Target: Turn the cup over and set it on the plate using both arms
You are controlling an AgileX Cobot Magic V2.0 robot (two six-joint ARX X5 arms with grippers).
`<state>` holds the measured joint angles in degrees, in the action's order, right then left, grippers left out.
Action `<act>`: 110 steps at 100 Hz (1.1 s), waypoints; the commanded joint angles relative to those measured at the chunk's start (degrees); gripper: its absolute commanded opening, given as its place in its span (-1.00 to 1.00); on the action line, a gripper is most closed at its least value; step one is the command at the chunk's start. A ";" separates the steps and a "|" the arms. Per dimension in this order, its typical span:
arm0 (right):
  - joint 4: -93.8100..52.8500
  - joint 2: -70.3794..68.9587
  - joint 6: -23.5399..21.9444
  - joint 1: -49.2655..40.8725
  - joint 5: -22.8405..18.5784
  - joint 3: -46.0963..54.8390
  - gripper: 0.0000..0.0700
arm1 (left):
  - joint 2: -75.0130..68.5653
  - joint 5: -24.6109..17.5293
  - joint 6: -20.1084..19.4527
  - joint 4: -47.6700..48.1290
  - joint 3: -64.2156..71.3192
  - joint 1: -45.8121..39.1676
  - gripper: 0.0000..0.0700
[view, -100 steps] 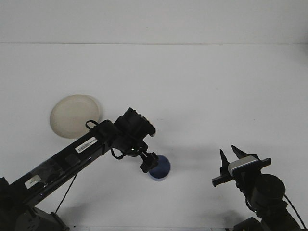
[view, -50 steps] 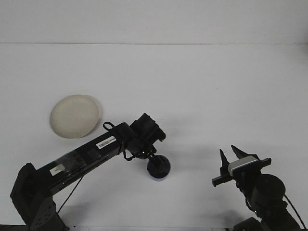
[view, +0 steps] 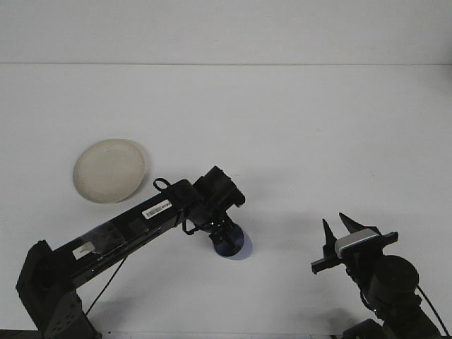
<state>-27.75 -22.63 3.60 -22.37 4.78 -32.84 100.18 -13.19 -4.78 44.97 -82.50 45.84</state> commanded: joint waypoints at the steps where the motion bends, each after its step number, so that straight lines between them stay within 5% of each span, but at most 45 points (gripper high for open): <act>1: 0.66 -0.28 -0.13 -0.13 0.22 -0.07 -0.23 | -1.18 0.70 0.31 0.63 -3.39 -0.57 -0.96; 51: 0.66 -0.28 -0.15 -0.13 0.22 -0.07 -0.23 | -13.66 12.00 -0.33 10.10 -18.53 -24.06 -0.96; 80: 0.66 -0.28 -0.15 -0.13 0.20 -0.07 -0.23 | -11.43 12.15 -0.79 14.80 -18.64 -42.73 -0.96; 110: 0.66 -0.28 -0.15 -0.13 0.20 -0.07 -0.23 | -2.97 11.37 -1.14 15.74 -18.56 -51.91 -0.96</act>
<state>-27.75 -22.63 3.60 -22.37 4.78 -32.84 94.98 -1.41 -5.04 60.95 -100.01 -5.39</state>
